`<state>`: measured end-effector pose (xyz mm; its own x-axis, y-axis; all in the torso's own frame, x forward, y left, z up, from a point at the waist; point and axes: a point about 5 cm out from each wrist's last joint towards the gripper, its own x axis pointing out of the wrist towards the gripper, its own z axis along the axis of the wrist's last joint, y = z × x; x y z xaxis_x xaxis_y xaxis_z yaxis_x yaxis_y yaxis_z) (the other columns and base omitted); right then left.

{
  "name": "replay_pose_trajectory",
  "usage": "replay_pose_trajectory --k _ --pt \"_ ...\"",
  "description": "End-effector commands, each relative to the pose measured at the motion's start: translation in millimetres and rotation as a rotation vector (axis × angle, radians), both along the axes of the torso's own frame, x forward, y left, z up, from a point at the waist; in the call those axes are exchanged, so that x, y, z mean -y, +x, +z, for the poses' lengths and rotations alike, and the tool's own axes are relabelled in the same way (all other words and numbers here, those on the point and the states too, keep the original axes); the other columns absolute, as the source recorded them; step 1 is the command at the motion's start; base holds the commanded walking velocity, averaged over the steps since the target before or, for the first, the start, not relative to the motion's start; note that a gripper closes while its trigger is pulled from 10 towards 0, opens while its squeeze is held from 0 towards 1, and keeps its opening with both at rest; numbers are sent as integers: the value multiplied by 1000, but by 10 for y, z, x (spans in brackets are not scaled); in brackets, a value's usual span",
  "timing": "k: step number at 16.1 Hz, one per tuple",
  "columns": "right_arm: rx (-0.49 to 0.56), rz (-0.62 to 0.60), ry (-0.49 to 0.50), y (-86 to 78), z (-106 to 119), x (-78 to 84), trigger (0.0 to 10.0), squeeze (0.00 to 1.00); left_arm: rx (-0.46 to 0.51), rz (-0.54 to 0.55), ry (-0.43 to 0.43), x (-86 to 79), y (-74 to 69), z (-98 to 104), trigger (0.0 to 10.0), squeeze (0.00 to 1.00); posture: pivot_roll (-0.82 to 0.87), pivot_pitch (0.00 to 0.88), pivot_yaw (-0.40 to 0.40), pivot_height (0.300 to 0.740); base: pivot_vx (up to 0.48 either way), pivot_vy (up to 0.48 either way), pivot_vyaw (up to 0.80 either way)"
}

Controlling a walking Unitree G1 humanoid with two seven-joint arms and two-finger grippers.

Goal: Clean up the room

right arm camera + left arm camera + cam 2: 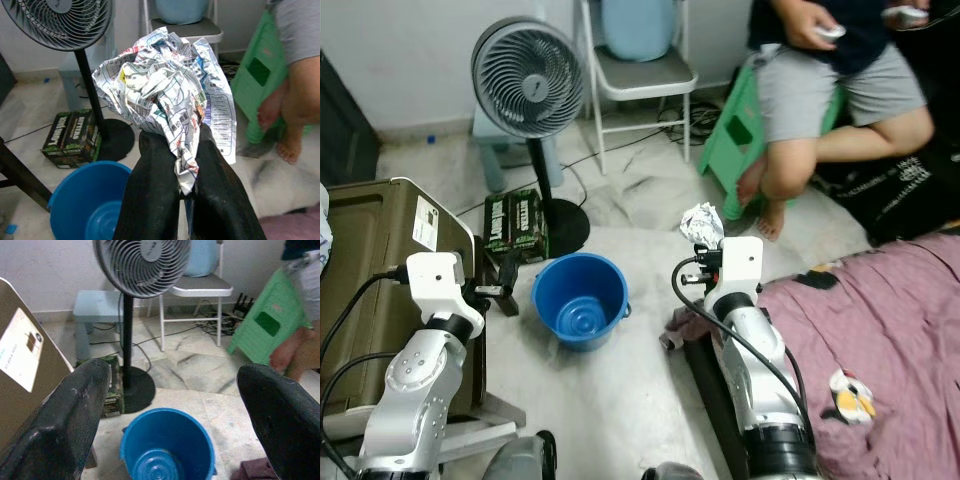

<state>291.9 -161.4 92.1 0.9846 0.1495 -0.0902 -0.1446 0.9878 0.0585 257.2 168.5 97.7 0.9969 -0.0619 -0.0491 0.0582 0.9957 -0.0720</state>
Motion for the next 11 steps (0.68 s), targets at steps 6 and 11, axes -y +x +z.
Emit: replay_pose_trajectory --k 6,11 --pt "-12 -17 -7 -6 -20 38 10000 0 3 -12 0 21 -1 2 10000 0 15 135 -66 740 348 0 0" --pt "-9 -23 -6 9 -18 39 10000 0 15 1 8 32 8 16 10000 0 18 132 -66 740 186 0 0"
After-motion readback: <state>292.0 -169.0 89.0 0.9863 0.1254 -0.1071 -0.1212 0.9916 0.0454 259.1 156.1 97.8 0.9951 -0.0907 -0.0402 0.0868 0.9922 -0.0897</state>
